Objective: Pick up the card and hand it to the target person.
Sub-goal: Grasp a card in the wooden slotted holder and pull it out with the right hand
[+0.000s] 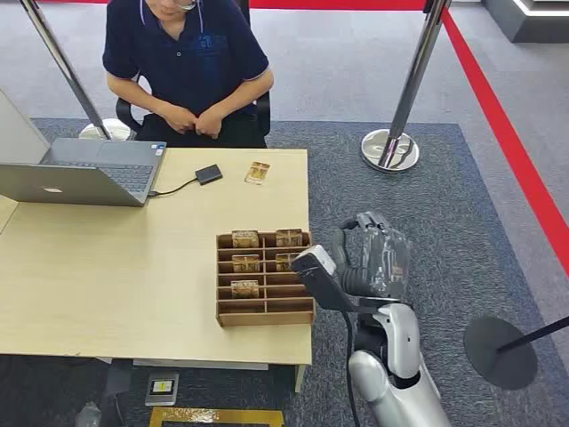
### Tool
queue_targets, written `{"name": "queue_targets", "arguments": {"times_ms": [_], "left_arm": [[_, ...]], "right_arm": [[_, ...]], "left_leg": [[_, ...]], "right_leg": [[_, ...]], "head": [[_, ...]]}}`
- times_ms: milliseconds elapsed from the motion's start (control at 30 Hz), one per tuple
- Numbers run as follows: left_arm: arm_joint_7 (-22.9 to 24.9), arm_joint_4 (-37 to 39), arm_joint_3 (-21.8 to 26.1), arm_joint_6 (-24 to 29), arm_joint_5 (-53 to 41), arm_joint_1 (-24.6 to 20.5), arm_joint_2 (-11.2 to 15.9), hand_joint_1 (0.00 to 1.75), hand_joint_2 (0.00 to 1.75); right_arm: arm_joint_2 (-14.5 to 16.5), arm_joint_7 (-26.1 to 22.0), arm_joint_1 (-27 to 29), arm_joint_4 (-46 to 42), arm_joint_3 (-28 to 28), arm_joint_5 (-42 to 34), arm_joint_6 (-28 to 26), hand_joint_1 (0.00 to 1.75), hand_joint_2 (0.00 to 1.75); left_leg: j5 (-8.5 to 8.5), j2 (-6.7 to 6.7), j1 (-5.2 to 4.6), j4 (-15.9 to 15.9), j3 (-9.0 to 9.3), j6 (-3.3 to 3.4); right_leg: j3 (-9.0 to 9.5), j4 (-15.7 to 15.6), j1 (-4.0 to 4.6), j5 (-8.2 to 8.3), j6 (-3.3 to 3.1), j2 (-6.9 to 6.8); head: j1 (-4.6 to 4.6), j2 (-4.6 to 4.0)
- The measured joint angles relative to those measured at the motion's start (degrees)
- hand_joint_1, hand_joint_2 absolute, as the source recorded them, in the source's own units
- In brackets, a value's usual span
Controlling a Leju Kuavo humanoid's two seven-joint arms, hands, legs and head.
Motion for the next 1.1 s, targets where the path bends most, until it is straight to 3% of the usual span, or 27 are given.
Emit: {"name": "queue_targets", "arguments": {"times_ms": [1100], "left_arm": [[-0.42, 0.00, 0.33, 0.49, 0.51, 0.15, 0.00, 0.00, 0.00]], "right_arm": [[0.27, 0.48, -0.63, 1.75, 0.12, -0.13, 0.35, 0.72, 1.75]], "left_leg": [[0.00, 0.00, 0.00, 0.00, 0.00, 0.00]], "right_leg": [[0.00, 0.00, 0.00, 0.00, 0.00, 0.00]], "head": [[-0.01, 0.00]]}}
